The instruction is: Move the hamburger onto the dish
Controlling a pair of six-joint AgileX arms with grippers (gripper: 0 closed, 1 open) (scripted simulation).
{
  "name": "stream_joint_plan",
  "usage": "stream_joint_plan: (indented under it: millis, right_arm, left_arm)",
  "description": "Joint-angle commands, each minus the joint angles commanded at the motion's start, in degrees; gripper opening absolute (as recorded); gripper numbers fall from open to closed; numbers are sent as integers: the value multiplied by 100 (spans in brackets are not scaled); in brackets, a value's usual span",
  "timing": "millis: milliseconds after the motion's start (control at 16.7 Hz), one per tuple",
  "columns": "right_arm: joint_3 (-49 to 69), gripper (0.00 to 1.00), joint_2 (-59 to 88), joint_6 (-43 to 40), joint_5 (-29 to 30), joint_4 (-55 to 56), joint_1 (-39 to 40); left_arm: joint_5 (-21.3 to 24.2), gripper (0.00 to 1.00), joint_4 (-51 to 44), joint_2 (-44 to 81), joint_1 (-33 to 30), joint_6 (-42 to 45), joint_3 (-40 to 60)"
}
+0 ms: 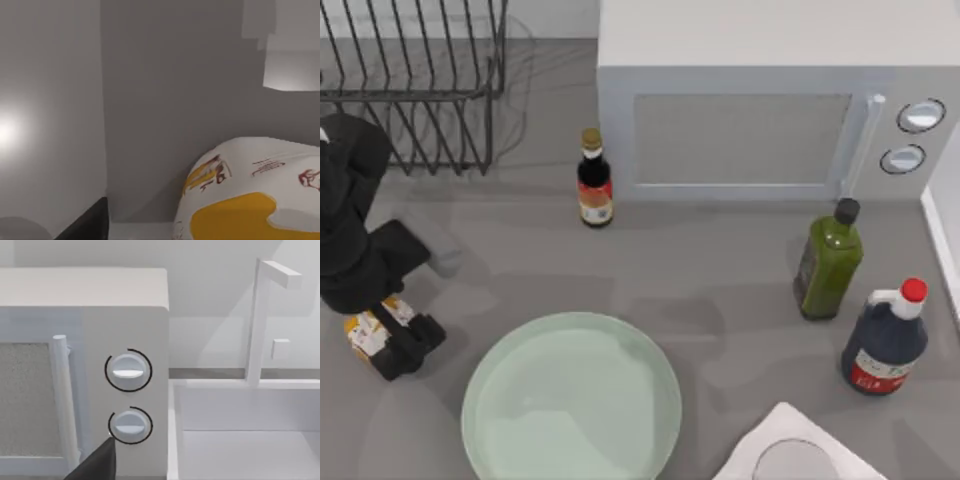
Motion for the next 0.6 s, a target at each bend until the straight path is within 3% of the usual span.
stream_joint_plan:
  millis: [300,600]
  right_arm:
    - [0,100,0,0,0,0,0]
    - [0,100,0,0,0,0,0]
  left_arm:
    - [1,100,175,119,-1,6,-100]
    - [1,62,175,119,-1,6,-100]
